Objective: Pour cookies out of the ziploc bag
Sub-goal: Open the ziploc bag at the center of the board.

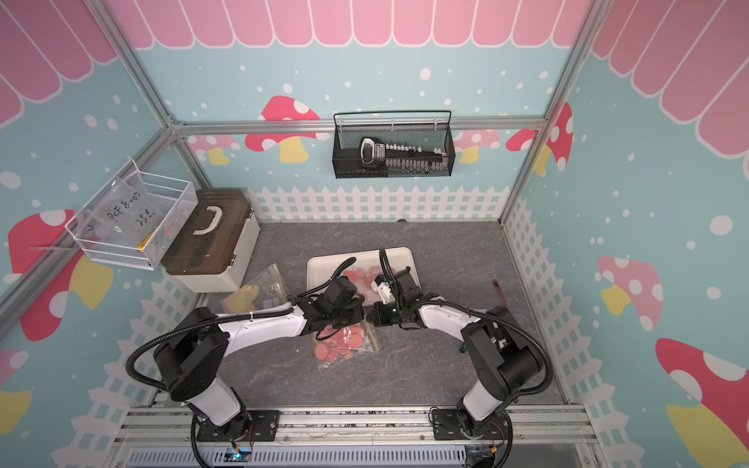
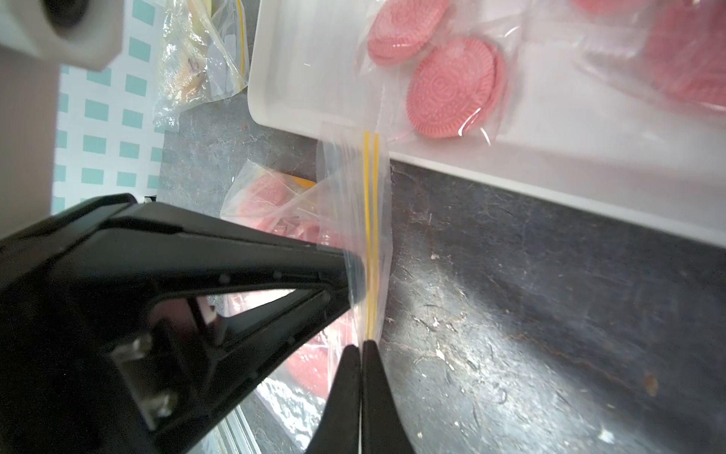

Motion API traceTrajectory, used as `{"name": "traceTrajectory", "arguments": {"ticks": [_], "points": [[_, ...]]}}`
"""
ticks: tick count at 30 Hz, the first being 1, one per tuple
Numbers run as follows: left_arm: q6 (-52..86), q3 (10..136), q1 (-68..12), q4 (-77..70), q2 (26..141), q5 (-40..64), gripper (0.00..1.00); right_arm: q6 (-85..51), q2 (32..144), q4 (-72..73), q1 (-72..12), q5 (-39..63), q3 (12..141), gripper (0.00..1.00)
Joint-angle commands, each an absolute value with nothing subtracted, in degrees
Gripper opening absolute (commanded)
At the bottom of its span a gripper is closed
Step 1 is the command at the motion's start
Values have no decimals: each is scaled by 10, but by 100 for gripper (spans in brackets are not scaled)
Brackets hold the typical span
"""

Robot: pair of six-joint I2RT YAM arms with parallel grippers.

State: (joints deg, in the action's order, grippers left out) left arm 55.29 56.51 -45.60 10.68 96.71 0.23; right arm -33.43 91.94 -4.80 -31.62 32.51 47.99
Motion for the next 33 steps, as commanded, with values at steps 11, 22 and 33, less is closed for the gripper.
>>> {"name": "traceTrajectory", "arguments": {"ticks": [11, 22, 33], "points": [[549, 564, -452, 88, 957, 11, 0, -322, 930, -63, -322, 323, 496, 14], [541, 556, -453, 75, 948, 23, 0, -323, 939, -55, -322, 318, 495, 15], [530, 559, -454, 102, 945, 10, 0, -326, 937, -54, -322, 315, 494, 9]]}}
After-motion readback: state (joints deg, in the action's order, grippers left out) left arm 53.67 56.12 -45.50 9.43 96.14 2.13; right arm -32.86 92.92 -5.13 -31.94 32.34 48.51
